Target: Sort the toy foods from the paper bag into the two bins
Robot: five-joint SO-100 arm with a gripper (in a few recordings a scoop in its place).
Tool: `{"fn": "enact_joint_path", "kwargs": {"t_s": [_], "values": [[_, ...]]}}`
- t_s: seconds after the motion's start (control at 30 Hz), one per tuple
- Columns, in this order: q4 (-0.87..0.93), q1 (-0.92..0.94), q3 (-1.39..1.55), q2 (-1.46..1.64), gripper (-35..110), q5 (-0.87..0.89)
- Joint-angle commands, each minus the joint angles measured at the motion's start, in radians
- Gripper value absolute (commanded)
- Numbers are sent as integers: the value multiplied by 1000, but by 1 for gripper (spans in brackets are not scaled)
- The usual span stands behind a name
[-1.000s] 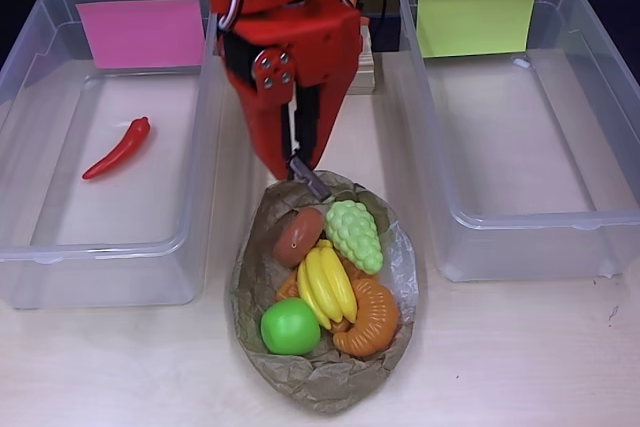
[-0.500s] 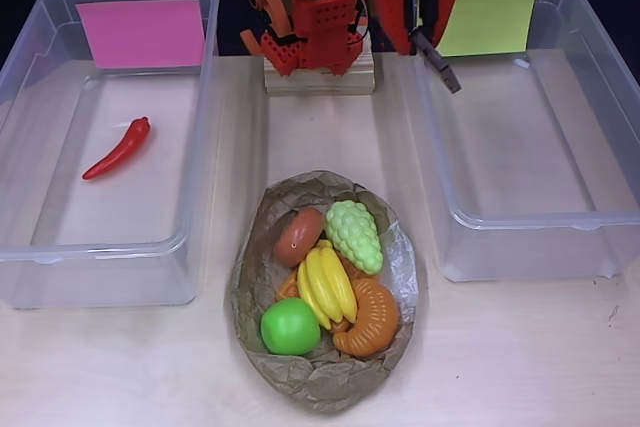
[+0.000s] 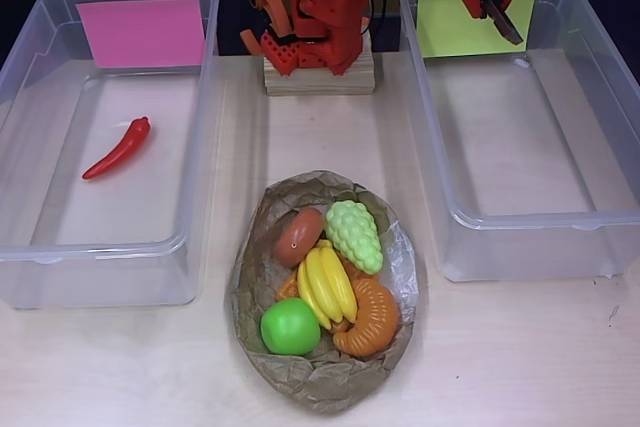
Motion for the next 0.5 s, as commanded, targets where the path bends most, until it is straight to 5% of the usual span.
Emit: {"fn": "enact_joint_path", "kwargs": {"t_s": [0.0, 0.47], "values": [[-55, -147, 98, 25, 0, 387], [-201, -301, 284, -295, 0, 1284]]}}
